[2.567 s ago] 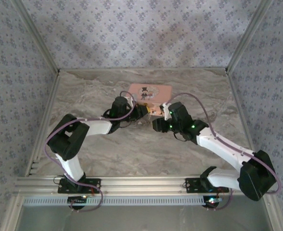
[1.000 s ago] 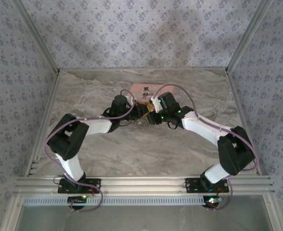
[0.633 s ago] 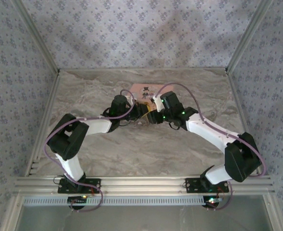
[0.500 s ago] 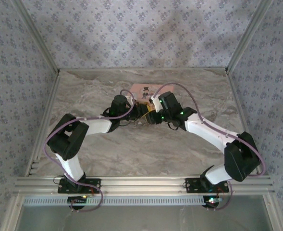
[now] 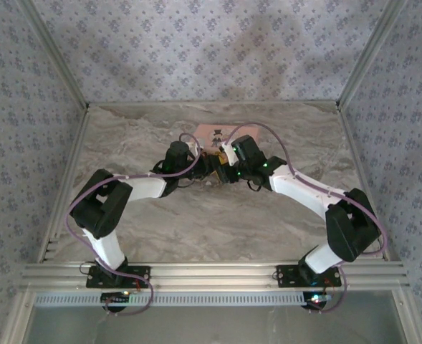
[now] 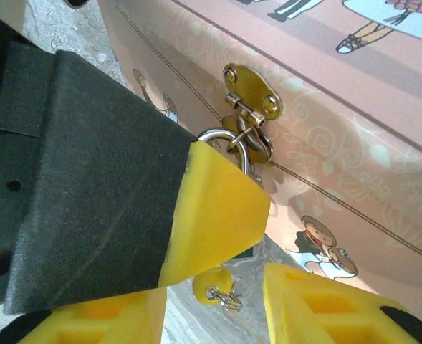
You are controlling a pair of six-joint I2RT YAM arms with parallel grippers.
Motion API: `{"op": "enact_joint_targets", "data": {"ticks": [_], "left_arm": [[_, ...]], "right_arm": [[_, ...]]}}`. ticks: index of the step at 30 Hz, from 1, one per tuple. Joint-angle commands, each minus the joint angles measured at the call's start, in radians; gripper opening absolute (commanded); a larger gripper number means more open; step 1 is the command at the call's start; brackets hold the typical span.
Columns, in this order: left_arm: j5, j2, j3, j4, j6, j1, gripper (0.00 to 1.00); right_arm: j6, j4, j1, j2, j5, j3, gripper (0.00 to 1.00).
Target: Unlock a padlock with a key
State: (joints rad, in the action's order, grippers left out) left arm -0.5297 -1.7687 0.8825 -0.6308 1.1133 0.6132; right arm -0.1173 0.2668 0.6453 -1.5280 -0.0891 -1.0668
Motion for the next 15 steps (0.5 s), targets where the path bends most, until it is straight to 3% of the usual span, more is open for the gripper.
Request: {"op": "enact_joint_targets", "data": {"ticks": [1,9,13,15], "left_arm": [[-0.039,0.015,0.024,-0.076,0.022,-0.004,0.00],[-0.042,0.017,0.024,-0.084,0.025,-0.003,0.00],[-0.042,0.017,0.023,-0.085,0.024,-0.006,0.00],[-0.042,0.017,0.021,-0.086,0.023,-0.007,0.00]], "right_arm": [[0.016,0.016,0.006,-0.022,0.025,-0.041,0.40],[0.018,0.013,0.004,-0.034,0.024,-0.040,0.38],[0.017,0.013,-0.002,-0.034,0.004,-0.042,0.07],[0.018,0.014,-0.008,-0.032,-0.016,-0.041,0.00]]}}
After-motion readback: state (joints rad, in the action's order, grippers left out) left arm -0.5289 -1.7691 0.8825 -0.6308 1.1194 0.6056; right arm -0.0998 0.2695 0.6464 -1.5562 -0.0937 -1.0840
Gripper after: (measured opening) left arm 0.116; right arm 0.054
